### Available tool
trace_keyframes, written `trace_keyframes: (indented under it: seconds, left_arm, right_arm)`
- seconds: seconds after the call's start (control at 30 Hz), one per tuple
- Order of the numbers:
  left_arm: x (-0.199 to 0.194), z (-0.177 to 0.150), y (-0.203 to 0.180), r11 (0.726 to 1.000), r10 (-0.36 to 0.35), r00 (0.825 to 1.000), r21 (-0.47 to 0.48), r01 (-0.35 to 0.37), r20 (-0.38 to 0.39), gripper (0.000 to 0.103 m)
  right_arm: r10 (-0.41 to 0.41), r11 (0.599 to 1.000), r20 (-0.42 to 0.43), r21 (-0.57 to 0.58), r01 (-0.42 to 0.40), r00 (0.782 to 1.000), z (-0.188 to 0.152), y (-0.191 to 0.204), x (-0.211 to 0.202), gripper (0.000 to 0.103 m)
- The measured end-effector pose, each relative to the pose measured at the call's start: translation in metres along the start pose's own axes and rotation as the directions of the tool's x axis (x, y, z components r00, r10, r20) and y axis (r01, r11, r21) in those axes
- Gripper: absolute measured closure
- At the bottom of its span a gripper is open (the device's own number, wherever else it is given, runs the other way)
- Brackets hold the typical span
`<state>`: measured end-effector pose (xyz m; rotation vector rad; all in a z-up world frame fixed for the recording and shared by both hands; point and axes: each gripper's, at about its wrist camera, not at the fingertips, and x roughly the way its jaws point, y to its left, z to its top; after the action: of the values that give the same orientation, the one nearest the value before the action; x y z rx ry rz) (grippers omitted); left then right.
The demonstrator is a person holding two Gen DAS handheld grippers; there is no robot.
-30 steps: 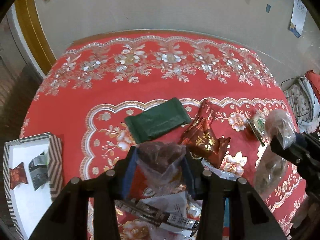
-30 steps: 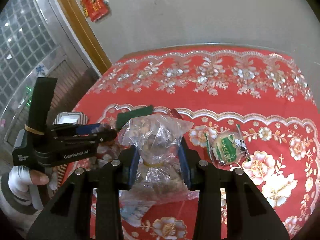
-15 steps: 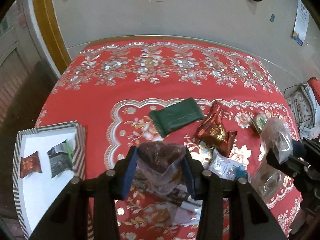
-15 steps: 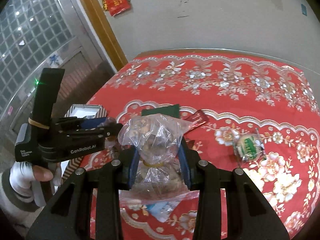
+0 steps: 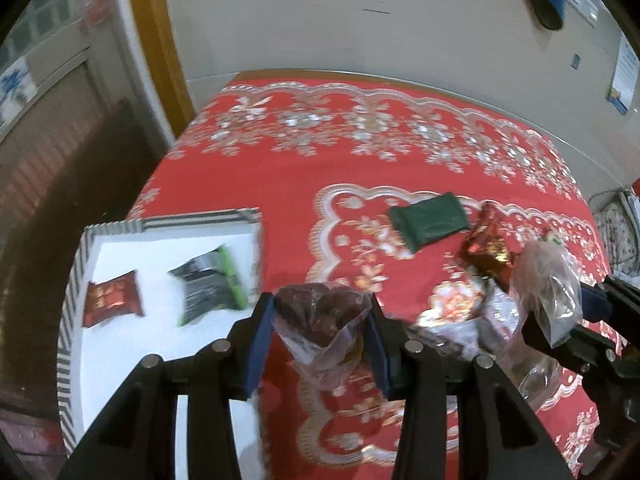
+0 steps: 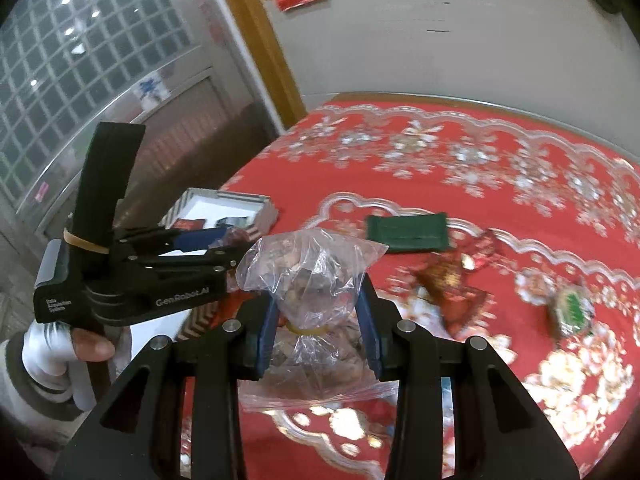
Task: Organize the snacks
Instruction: 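Carry the nut bag to the white tray and open the right gripper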
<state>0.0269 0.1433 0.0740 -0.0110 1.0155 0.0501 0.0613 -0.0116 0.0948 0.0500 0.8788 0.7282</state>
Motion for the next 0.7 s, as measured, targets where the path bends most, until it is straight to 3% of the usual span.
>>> trace_keyframes:
  seconds: [0.17, 0.23, 0.5, 0.7]
  left_arm:
    - [-0.004, -0.006, 0.036, 0.999, 0.01, 1.0, -0.047, -0.01, 0.001, 0.058]
    - [-0.007, -0.008, 0.047, 0.998, 0.044, 0.999, -0.051, -0.044, 0.0, 0.074]
    - [-0.017, -0.015, 0.102, 0.988, 0.071, 0.997, -0.135, -0.069, 0.013, 0.074]
    - [-0.007, -0.031, 0.132, 0.978, 0.064, 0.997, -0.196, -0.07, -0.035, 0.074]
  right_arm:
    - [0.044, 0.998, -0.019, -0.05, -0.045, 0.999, 0.01, 0.032, 0.021, 0.067]
    - [0.063, 0.996, -0.026, -0.068, -0.064, 0.998, 0.014, 0.045, 0.029, 0.067]
    - [0.123, 0.982, -0.049, -0.138, -0.129, 0.991, 0.032, 0.092, 0.059, 0.067]
    - [0.144, 0.977, -0.082, -0.149, -0.155, 0.986, 0.035, 0.109, 0.081, 0.067]
